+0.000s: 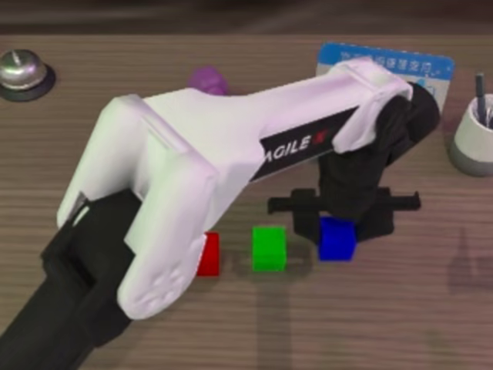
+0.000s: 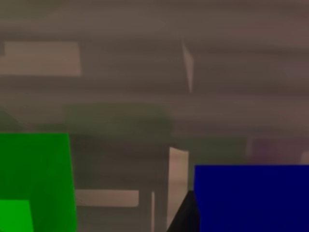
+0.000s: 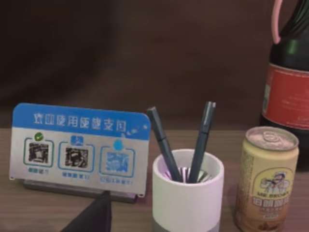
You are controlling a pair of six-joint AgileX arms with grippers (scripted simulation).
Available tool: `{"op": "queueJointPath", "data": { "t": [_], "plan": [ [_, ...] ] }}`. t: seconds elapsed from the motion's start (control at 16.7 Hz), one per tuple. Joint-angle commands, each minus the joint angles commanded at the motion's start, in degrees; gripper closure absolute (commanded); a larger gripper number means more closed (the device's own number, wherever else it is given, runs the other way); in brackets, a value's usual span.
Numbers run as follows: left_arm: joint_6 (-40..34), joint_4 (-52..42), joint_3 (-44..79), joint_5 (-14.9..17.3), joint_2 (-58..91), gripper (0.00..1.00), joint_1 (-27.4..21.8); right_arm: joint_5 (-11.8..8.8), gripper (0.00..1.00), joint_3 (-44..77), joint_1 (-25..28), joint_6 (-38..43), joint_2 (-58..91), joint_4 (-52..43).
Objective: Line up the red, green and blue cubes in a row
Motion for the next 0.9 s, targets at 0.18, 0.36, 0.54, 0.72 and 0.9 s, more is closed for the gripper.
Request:
{"op": "queueJointPath", "data": {
  "t": [0.18, 0.36, 0.54, 0.72, 0.9],
  "plan": [
    [0.0, 0.8, -0.8, 0.0, 0.0, 1.0, 0.0, 0.0, 0.0, 0.0, 0.0, 0.0, 0.0, 0.0],
    [0.0, 0.8, -0.8, 0.0, 0.0, 0.92, 0.0, 0.0, 0.0, 0.0, 0.0, 0.0, 0.0, 0.0],
    [0.0, 0.8, -0.8, 0.0, 0.0, 0.7, 0.0, 0.0, 0.0, 0.0, 0.0, 0.0, 0.0, 0.0],
    [0.0, 0.8, -0.8, 0.0, 0.0, 0.47, 0.0, 0.0, 0.0, 0.0, 0.0, 0.0, 0.0, 0.0],
    [0.0, 0.8, -0.8, 0.0, 0.0, 0.25, 0.0, 0.0, 0.0, 0.0, 0.0, 0.0, 0.0, 0.0]
  ]
}}
